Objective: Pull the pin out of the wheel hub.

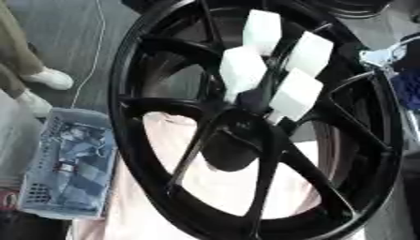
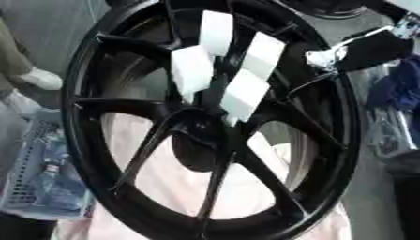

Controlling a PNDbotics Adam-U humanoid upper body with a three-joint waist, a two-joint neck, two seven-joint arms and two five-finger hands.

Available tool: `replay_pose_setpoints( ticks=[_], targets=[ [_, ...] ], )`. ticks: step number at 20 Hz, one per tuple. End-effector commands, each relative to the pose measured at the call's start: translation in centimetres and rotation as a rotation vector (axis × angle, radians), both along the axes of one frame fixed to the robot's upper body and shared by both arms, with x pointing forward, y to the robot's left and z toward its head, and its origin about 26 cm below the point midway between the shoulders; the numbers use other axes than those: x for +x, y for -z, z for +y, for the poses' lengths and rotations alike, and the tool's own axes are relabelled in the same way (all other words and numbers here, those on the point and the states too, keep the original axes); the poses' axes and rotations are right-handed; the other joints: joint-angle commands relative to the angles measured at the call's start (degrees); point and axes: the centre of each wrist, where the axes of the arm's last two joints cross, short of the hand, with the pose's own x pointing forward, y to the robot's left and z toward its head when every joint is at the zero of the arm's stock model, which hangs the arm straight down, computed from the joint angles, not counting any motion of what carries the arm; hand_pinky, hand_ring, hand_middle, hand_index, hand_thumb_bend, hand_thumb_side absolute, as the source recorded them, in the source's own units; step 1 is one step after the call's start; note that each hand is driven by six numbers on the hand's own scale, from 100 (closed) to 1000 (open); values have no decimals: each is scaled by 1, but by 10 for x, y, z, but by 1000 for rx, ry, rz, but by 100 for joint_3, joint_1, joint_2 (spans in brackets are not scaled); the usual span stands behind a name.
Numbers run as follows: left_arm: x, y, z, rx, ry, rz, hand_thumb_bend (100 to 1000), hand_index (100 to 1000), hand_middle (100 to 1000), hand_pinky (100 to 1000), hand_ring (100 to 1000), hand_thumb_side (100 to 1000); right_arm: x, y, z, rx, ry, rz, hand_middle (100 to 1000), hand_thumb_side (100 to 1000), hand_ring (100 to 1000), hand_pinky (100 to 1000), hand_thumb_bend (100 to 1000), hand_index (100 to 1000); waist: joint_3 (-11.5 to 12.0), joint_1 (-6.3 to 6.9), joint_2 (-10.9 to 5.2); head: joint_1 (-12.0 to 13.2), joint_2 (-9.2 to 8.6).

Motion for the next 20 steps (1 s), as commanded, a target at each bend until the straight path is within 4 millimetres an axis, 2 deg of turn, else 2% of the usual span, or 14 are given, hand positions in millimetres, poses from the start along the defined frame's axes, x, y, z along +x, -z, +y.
replay_pose_setpoints(
  ticks=[1,5,8,13,20],
  targets=[
    [-2,-8,-1,8,11,-25,100,765,633,871,699,719,-2,-4,2,29,2,14,780,345,852,649,331,866,15,21,-122,-30,52],
    [-2,-8,-1,5,10,-22,100,764,634,871,699,720,-1,-1,4,63,-17,52,780,355,853,642,321,868,20,1,-125,-24,91],
    [-2,-8,-1,4,10,-22,100,764,633,871,699,720,0,1,5,90,-34,77,783,380,856,635,281,873,30,-7,-119,-49,100],
    [-2,-7,-2,1,11,-18,100,764,633,871,698,723,1,2,7,110,-41,92,799,411,869,637,255,881,46,-13,-95,-254,205],
    [-2,-6,-2,4,8,-15,100,764,632,872,698,723,0,-4,7,131,-35,71,801,400,873,634,240,879,25,-6,-88,-295,234]
  ],
)
